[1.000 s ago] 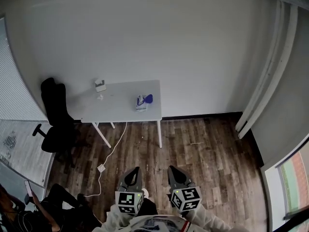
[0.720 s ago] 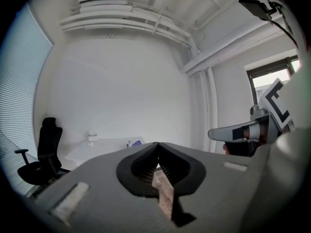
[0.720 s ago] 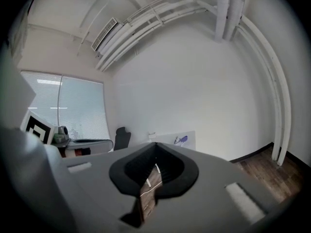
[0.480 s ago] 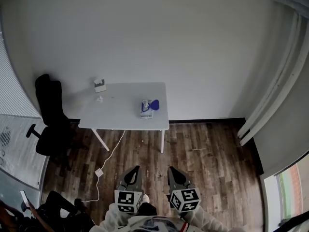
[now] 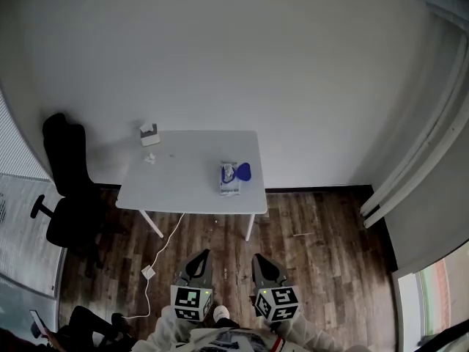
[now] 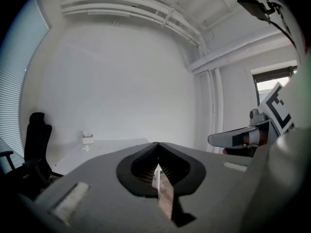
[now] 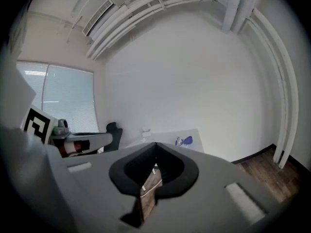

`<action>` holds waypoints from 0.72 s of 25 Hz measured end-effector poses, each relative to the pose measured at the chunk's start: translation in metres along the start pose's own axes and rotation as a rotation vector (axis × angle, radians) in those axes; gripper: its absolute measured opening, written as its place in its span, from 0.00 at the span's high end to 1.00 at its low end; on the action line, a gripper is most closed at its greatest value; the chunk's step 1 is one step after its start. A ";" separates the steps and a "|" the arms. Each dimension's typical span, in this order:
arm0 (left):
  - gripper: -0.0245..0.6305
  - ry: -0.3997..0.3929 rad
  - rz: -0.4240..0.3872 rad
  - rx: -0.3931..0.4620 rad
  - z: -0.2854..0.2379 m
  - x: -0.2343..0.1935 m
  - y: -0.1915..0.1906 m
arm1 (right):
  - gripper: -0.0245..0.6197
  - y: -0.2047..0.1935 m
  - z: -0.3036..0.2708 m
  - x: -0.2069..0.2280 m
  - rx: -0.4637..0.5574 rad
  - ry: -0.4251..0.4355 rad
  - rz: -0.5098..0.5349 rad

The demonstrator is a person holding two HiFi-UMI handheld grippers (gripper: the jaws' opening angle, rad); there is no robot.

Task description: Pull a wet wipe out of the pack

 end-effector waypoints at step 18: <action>0.96 -0.001 0.030 0.056 -0.059 -0.076 0.017 | 0.95 0.033 -0.094 -0.005 0.009 -0.032 0.056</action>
Point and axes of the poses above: the fingertips, and each gripper's own axes: z backward along the fingers, x to its right, y out of its top, the point moved 8 cm from there along z, backward along the fingers, and after that the axes turned 7 degrees about y, right-handed, at the moved point
